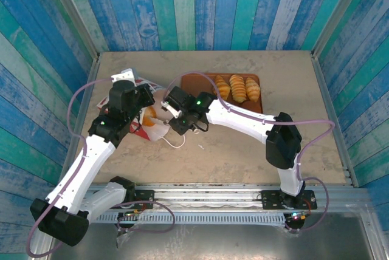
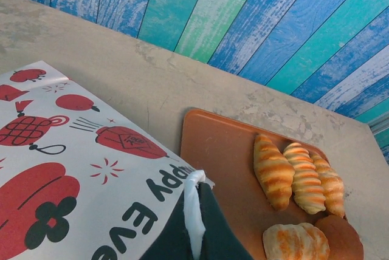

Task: Take the fake bread out of the paper bag

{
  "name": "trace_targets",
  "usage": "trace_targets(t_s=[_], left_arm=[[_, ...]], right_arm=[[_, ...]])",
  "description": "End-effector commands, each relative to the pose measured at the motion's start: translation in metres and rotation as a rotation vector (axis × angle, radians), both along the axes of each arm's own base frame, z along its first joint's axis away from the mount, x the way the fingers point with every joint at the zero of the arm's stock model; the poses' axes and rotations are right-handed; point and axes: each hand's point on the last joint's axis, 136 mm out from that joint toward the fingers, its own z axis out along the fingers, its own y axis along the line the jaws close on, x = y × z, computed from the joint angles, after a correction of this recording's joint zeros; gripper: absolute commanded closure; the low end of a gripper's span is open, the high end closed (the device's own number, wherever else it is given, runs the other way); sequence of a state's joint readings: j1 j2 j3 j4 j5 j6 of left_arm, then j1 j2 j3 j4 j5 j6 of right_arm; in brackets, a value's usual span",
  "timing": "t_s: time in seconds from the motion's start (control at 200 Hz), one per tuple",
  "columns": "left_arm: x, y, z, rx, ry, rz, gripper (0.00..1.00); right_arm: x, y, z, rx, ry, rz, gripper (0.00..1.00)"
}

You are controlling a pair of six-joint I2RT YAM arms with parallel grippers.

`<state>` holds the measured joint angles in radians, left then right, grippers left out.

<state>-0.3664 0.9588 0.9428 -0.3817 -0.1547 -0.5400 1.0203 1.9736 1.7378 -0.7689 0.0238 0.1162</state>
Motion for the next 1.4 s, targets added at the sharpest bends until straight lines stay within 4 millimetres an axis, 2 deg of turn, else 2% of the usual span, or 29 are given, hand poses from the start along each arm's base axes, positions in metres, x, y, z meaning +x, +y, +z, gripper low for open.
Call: trace_targets(t_s=[0.0,0.431,0.746,0.902,1.107,1.397], left_arm=[[0.002,-0.003,0.008,-0.018,-0.021,-0.006,1.0],[0.002,-0.005,0.006,-0.029,-0.016,-0.015,1.0],[0.001,-0.005,0.005,-0.029,-0.019,-0.017,1.0],[0.001,-0.004,0.004,-0.027,-0.021,-0.014,1.0],[0.001,-0.004,0.003,-0.026,-0.02,-0.011,1.0],[0.001,-0.003,0.003,-0.027,-0.018,-0.005,1.0]], right_arm=[[-0.002,0.013,0.008,0.038,-0.001,0.033,0.42],[0.008,0.042,-0.015,0.049,0.037,0.042,0.38],[0.015,0.054,-0.043,-0.004,0.077,0.037,0.36],[0.015,0.054,-0.042,-0.002,0.077,0.037,0.37],[0.014,0.05,-0.034,0.008,0.061,0.036,0.45],[0.013,0.047,-0.024,0.031,0.046,0.026,0.46]])
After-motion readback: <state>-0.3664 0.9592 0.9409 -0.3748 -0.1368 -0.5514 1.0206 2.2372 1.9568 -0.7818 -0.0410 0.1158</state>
